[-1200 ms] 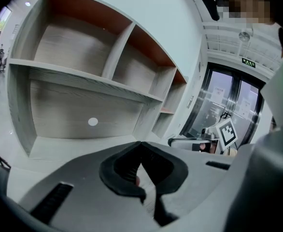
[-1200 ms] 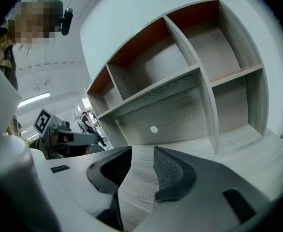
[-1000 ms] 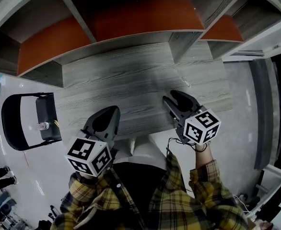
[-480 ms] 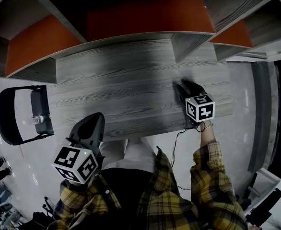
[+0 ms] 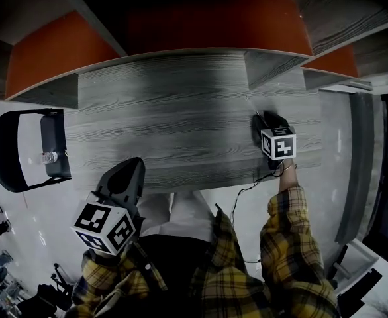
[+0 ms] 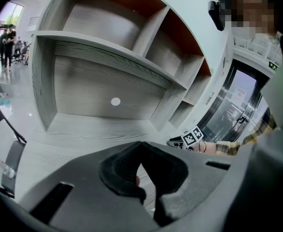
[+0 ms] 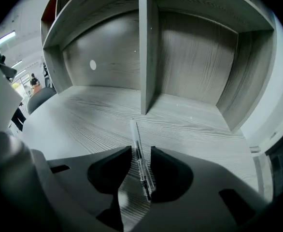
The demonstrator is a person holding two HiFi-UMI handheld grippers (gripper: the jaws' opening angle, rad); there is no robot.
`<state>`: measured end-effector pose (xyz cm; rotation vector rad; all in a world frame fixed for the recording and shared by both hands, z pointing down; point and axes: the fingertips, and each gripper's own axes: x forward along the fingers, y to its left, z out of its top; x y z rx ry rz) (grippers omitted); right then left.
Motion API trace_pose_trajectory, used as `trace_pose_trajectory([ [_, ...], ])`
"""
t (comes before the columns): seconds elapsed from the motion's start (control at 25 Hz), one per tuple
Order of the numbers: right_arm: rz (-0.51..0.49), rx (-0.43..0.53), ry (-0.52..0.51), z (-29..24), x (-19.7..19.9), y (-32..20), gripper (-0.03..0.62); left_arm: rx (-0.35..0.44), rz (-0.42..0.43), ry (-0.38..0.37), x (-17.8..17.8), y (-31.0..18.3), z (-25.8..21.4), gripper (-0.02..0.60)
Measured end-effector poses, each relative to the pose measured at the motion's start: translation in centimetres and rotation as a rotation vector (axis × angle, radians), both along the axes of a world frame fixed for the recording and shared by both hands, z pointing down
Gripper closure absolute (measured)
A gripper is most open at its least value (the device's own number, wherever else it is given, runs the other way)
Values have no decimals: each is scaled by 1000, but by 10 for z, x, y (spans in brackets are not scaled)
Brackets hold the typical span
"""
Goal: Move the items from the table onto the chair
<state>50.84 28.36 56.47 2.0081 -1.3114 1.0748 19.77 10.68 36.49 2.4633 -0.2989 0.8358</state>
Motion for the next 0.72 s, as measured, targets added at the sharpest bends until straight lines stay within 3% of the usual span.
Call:
trace_pose_trajectory([
  [0.2, -57, -27, 3, 0, -6, -5, 528, 10, -4, 12, 2, -1, -2, 578],
  [0.48, -27, -40, -35, 0, -8, -4, 540, 24, -13, 26, -3, 3, -7, 578],
  [0.72, -1, 65, -83, -21, -33, -12, 540, 35, -43, 49, -11, 7, -12, 578],
])
